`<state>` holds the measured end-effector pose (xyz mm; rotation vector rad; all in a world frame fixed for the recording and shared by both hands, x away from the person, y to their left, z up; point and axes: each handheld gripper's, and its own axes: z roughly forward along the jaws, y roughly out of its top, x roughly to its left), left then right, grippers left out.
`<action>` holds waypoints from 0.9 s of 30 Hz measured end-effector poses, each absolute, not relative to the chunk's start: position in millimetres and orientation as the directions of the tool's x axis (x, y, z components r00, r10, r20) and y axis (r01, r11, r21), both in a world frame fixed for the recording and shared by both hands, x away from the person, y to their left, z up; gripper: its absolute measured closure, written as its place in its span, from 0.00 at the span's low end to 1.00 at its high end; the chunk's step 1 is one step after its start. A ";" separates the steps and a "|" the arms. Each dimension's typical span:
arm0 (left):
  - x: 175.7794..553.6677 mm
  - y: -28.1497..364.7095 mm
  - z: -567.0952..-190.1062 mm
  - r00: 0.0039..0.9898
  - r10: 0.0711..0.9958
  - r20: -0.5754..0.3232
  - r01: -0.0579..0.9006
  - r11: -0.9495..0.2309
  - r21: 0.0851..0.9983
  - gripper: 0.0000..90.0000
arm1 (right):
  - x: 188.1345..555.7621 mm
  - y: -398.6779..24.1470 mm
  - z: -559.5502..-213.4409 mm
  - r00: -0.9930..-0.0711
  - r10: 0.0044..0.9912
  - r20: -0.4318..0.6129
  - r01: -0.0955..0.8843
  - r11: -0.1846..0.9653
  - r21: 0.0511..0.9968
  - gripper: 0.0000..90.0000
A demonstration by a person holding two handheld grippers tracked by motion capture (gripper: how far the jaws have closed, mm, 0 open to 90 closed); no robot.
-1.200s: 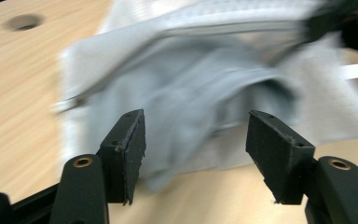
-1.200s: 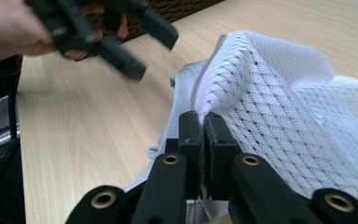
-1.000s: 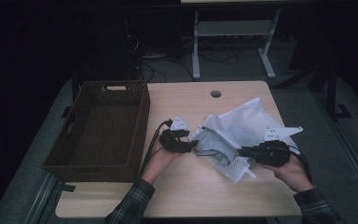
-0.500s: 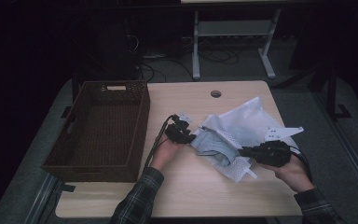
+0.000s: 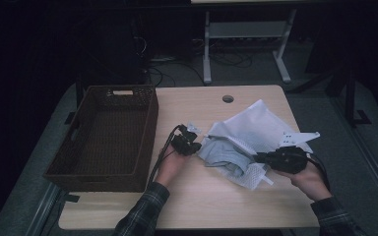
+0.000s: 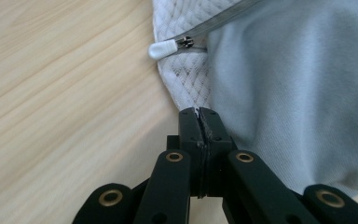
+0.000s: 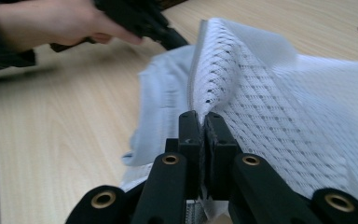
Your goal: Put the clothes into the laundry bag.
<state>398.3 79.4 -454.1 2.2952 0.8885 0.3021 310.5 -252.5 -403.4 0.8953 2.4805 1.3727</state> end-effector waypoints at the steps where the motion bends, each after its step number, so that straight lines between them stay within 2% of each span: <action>1: 394.8 82.2 -452.9 0.741 0.672 -0.016 0.519 -0.557 0.648 1.00 | 312.3 -252.8 -403.8 -0.803 0.581 0.133 0.423 0.399 0.813 0.96; 16: 328.7 113.1 -443.7 0.724 0.689 -0.035 0.541 -0.535 0.649 0.97 | 349.3 -251.5 -416.5 -0.780 0.613 0.126 0.452 0.412 0.792 0.96; 18: 323.9 114.8 -441.5 0.730 0.683 -0.038 0.531 -0.531 0.661 0.90 | 349.1 -250.4 -417.1 -0.783 0.609 0.125 0.450 0.416 0.790 0.96; 21: 317.2 114.3 -432.5 0.742 0.669 -0.038 0.505 -0.521 0.688 0.74 | 348.1 -250.1 -417.6 -0.784 0.607 0.129 0.452 0.417 0.789 0.96; 27: 307.5 86.6 -416.4 0.828 0.558 -0.060 0.412 -0.532 0.740 0.40 | 348.2 -250.2 -419.7 -0.785 0.604 0.135 0.457 0.419 0.784 0.96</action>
